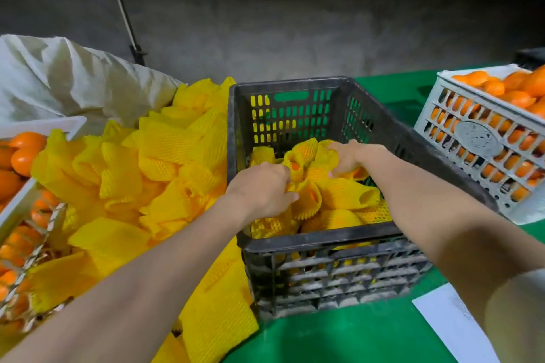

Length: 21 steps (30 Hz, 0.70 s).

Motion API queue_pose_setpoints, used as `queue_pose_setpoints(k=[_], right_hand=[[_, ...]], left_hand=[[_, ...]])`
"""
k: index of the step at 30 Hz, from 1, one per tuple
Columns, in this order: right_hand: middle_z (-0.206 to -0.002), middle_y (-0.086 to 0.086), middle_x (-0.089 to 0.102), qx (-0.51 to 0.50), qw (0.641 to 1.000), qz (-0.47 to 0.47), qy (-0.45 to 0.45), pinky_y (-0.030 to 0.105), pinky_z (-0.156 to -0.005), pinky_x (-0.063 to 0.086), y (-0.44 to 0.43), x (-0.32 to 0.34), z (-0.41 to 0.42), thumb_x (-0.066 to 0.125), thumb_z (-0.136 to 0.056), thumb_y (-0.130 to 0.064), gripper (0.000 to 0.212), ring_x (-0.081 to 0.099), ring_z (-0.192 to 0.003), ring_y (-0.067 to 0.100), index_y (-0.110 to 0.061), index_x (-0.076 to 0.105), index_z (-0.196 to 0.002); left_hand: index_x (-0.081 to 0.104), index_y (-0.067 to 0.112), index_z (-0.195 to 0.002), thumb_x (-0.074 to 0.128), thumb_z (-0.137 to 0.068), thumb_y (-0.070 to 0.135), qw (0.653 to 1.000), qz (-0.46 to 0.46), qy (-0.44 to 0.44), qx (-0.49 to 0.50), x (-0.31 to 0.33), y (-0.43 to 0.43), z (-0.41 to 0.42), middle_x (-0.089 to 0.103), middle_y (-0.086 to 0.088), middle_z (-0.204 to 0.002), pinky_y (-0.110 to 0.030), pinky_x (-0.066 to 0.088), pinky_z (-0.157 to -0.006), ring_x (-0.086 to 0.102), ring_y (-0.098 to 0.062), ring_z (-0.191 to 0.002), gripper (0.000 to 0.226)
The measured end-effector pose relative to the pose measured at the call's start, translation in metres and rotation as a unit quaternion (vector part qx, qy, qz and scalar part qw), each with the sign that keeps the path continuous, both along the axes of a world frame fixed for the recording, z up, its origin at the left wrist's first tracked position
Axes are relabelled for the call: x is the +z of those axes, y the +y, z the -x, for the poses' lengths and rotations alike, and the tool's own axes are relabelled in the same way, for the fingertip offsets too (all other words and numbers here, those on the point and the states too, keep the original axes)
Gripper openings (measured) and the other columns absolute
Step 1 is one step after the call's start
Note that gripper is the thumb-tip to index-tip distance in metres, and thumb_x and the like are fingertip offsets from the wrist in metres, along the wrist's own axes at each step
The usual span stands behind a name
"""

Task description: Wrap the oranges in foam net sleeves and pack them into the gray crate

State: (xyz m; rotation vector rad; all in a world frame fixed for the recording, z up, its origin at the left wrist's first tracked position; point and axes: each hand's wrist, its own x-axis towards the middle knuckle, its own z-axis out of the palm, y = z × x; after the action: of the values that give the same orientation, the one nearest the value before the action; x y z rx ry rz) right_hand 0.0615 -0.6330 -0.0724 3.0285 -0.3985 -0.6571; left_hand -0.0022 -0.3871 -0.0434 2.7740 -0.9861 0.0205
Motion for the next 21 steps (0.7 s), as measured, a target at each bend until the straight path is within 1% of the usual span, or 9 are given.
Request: queue_pose_setpoints(k=[3, 5, 8, 10, 12, 16, 18, 19, 21], right_hand=[[-0.155, 0.017, 0.008, -0.004, 0.999, 0.041, -0.004, 0.06, -0.109, 0.022, 0.008, 0.0, 0.002, 0.061, -0.079, -0.06, 0.097, 0.017, -0.139, 0.044, -0.038, -0.004, -0.147], [-0.154, 0.013, 0.019, 0.022, 0.998, 0.04, -0.041, 0.061, -0.109, 0.015, 0.022, 0.005, 0.005, 0.06, -0.081, -0.057, 0.087, 0.02, -0.139, 0.039, -0.034, 0.009, -0.148], [-0.141, 0.008, 0.045, 0.093, 0.982, -0.061, -0.152, 0.046, -0.105, 0.034, 0.05, 0.023, 0.014, 0.059, -0.087, -0.045, 0.062, 0.042, -0.128, 0.03, -0.019, 0.039, -0.139], [-0.132, 0.007, 0.055, 0.139, 0.954, -0.124, -0.234, 0.037, -0.101, 0.041, 0.074, 0.039, 0.024, 0.058, -0.089, -0.037, 0.046, 0.05, -0.12, 0.025, -0.014, 0.053, -0.129], [-0.122, 0.005, 0.062, 0.168, 0.914, -0.171, -0.327, 0.033, -0.097, 0.043, 0.104, 0.053, 0.039, 0.057, -0.091, -0.032, 0.034, 0.056, -0.111, 0.02, -0.012, 0.061, -0.119], [-0.098, 0.004, 0.069, 0.213, 0.813, -0.296, -0.454, 0.029, -0.083, 0.047, 0.178, 0.079, 0.081, 0.061, -0.089, -0.021, 0.018, 0.061, -0.087, 0.015, -0.009, 0.069, -0.1], [-0.094, 0.005, 0.07, 0.244, 0.783, -0.345, -0.457, 0.025, -0.077, 0.046, 0.22, 0.083, 0.102, 0.063, -0.087, -0.019, 0.017, 0.061, -0.083, 0.015, -0.008, 0.069, -0.099], [-0.097, 0.006, 0.07, 0.258, 0.782, -0.357, -0.441, 0.028, -0.078, 0.047, 0.242, 0.079, 0.109, 0.063, -0.087, -0.019, 0.018, 0.062, -0.086, 0.018, -0.009, 0.068, -0.101], [-0.107, 0.009, 0.067, 0.28, 0.81, -0.35, -0.377, 0.035, -0.083, 0.046, 0.284, 0.061, 0.117, 0.062, -0.087, -0.02, 0.023, 0.06, -0.098, 0.026, -0.009, 0.066, -0.107]], left_hand=[[0.059, 0.021, -0.116, 0.054, -0.091, 0.048, 1.0, -0.006, -0.005, -0.004, 0.002, 0.001, 0.004, 0.045, 0.01, -0.073, -0.032, 0.043, -0.065, 0.059, -0.022, -0.09, 0.037], [0.061, 0.021, -0.114, 0.056, -0.091, 0.044, 1.0, 0.026, -0.005, -0.01, 0.005, 0.003, 0.007, 0.048, 0.011, -0.07, -0.033, 0.049, -0.069, 0.059, -0.019, -0.085, 0.033], [0.066, 0.019, -0.107, 0.057, -0.093, 0.029, 0.974, 0.216, 0.072, 0.002, 0.014, 0.012, 0.01, 0.062, 0.009, -0.083, -0.023, 0.05, -0.069, 0.061, -0.01, -0.082, 0.019], [0.065, 0.018, -0.101, 0.053, -0.096, 0.015, 0.914, 0.375, 0.156, 0.029, 0.023, 0.027, 0.011, 0.065, 0.005, -0.082, -0.017, 0.05, -0.062, 0.063, -0.006, -0.071, 0.013], [0.064, 0.016, -0.099, 0.049, -0.097, 0.008, 0.864, 0.46, 0.193, 0.072, 0.029, 0.051, 0.011, 0.066, 0.002, -0.08, -0.014, 0.05, -0.058, 0.062, -0.004, -0.066, 0.017], [0.064, 0.013, -0.097, 0.048, -0.097, 0.005, 0.835, 0.497, 0.184, 0.148, 0.033, 0.113, 0.008, 0.066, 0.001, -0.078, -0.017, 0.047, -0.055, 0.061, -0.007, -0.061, 0.018], [0.064, 0.01, -0.099, 0.047, -0.097, 0.003, 0.826, 0.503, 0.182, 0.179, 0.03, 0.144, 0.009, 0.065, -0.001, -0.075, -0.021, 0.046, -0.056, 0.061, -0.005, -0.055, 0.018], [0.064, 0.009, -0.099, 0.046, -0.097, 0.002, 0.819, 0.507, 0.18, 0.2, 0.026, 0.158, 0.01, 0.065, -0.001, -0.072, -0.023, 0.045, -0.057, 0.06, -0.003, -0.051, 0.019], [0.065, 0.007, -0.097, 0.046, -0.097, 0.001, 0.805, 0.51, 0.177, 0.245, 0.015, 0.183, 0.015, 0.065, 0.0, -0.066, -0.028, 0.045, -0.059, 0.06, -0.005, -0.05, 0.019]])
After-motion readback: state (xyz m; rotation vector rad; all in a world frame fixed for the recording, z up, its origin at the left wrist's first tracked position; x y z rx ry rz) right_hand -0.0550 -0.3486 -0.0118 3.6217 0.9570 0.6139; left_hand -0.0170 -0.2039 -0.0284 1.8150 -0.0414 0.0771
